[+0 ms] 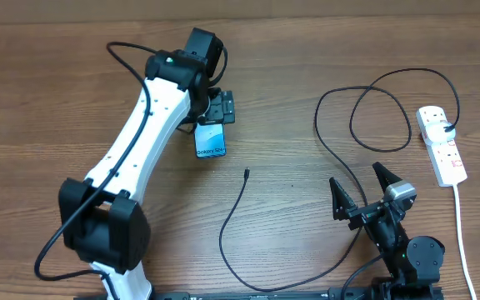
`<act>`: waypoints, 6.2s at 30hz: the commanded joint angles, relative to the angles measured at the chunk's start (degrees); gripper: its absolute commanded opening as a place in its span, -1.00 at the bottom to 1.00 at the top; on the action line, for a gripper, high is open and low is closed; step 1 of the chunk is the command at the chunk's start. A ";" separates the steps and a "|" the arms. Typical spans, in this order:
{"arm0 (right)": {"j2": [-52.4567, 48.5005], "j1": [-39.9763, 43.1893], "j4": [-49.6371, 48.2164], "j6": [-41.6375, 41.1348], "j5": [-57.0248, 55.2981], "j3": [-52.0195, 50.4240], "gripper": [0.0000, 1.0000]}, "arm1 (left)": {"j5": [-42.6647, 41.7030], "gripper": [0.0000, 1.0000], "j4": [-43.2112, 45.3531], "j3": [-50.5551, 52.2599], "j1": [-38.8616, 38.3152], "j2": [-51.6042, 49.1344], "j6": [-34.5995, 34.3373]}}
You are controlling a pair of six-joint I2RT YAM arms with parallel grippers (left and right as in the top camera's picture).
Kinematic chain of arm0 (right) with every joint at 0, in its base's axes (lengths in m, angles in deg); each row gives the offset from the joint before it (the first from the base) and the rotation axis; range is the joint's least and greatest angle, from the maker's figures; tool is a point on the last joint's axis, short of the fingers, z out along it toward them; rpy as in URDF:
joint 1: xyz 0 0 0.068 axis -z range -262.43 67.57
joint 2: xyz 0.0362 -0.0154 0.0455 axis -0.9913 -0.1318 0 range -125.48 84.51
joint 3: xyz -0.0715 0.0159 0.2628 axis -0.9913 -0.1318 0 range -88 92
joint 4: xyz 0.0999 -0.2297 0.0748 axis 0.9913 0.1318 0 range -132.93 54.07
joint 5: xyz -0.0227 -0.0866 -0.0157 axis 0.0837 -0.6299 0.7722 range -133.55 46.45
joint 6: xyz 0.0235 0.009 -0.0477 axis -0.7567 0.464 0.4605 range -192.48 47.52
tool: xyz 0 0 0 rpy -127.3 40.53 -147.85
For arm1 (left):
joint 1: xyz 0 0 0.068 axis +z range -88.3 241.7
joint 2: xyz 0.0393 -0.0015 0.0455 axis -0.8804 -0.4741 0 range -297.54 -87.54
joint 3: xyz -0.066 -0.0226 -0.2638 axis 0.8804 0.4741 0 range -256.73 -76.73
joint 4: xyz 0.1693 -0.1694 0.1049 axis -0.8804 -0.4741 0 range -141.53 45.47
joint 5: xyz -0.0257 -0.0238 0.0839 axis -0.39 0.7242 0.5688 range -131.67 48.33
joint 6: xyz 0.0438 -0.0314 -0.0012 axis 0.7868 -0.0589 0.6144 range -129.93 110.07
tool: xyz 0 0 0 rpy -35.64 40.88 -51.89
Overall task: Plug charger to phone and switch on socket
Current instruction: 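Move the left gripper forward over the phone and lower it, then grasp the phone's top edge with the left gripper, then lift and tilt the phone upright with the left gripper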
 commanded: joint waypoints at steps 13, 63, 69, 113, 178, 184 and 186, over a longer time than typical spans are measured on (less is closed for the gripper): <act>0.48 -0.39 -0.35 -0.17 0.50 -0.57 1.00 | 0.57 0.99 5.81 -0.39 -0.04 -14.03 -4.39; 0.48 -0.39 -0.35 -0.17 0.50 -0.57 1.00 | 0.48 0.99 15.61 5.75 3.58 -20.41 -2.69; 0.48 -0.39 -0.35 -0.17 0.50 -0.57 1.00 | -0.76 1.00 16.90 5.75 5.53 -20.41 -2.67; 0.48 -0.39 -0.35 -0.17 0.48 -0.57 1.00 | -1.70 0.99 4.15 5.77 3.26 -20.41 -4.28; 0.48 -0.39 -0.35 -0.17 0.50 -0.57 1.00 | -3.91 0.96 4.70 5.79 2.75 -20.41 -2.21; 0.48 -0.39 -0.35 -0.17 0.50 -0.57 1.00 | -2.32 0.74 4.13 5.77 3.32 -20.41 -5.01; 0.48 -0.39 -0.35 -0.17 0.50 -0.57 1.00 | -2.32 0.77 4.81 5.77 3.37 -20.41 -3.58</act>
